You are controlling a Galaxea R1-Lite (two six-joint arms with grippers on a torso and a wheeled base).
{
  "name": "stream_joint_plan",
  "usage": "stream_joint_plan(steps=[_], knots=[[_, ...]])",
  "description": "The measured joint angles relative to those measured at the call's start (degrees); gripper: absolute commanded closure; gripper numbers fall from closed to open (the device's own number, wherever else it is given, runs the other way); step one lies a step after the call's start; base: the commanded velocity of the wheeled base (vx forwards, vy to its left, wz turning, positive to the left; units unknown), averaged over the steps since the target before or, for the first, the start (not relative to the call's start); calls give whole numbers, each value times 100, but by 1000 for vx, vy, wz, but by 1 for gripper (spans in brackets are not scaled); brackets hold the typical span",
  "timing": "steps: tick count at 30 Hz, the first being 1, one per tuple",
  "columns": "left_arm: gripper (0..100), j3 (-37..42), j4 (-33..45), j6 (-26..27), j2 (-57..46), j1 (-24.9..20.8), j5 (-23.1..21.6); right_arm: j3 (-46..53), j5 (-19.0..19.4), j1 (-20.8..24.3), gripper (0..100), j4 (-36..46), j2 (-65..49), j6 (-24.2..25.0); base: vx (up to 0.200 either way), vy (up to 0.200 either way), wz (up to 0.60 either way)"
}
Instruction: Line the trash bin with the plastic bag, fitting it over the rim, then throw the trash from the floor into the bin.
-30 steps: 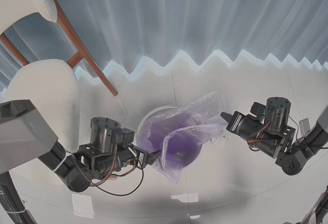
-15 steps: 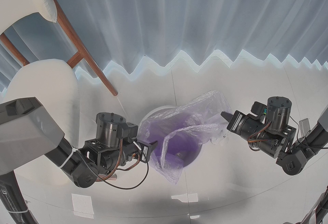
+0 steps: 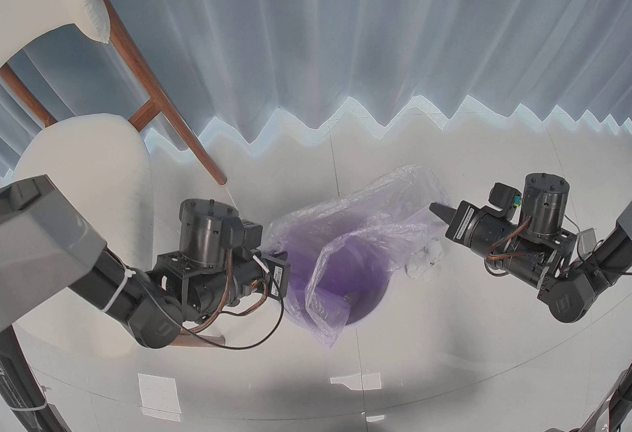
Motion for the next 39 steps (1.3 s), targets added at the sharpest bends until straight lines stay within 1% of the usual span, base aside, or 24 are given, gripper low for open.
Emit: stream_joint_plan(steps=[4,6,9,11,13,16,18,20,21,25,29,31,35,39], knots=[[100,-475,764,-257,-144,72,0,-274,138,-155,100,222,-9,-68,0,0,0],[100,-739,1053,-510,-205,80,-2,-399,219,-212,100,373,-16,-79,0,0,0],[100,-1321,1557,-1193,-276,59,-5,-611,408,-277,100,713,-40,-87,0,0,0],[100,-1715,1947,-1713,-310,28,-6,-768,573,-315,100,1103,-71,-89,0,0,0],[100,-2004,2211,-2042,-332,9,-13,-931,699,-340,100,1534,-104,-90,0,0,0],[100,-2250,2381,-2515,-347,-29,-16,-1181,822,-375,100,2013,-157,-95,0,0,0],[100,-2382,2367,-2861,-334,-52,17,-1317,857,-384,100,2206,-189,-98,0,0,0],[100,-2487,2185,-3200,-288,-84,101,-1419,879,-395,100,2297,-215,-98,0,0,0],[100,-2523,2036,-3293,-262,-99,134,-1447,885,-400,100,2325,-226,-98,0,0,0],[100,-2592,996,-3619,-119,-160,299,-1509,906,-404,100,2398,-265,-93,0,0,0],[100,-2537,492,-3988,11,-272,418,-1498,914,-391,100,2434,-300,-87,0,0,0],[100,-2515,517,-4062,51,-327,438,-1487,914,-386,100,2443,-317,-82,0,0,0],[100,-2489,897,-4209,93,-399,462,-1474,918,-382,100,2443,-344,-82,0,0,0],[100,-2493,950,-4437,104,-416,471,-1458,918,-389,100,2465,-405,-79,0,0,0]])
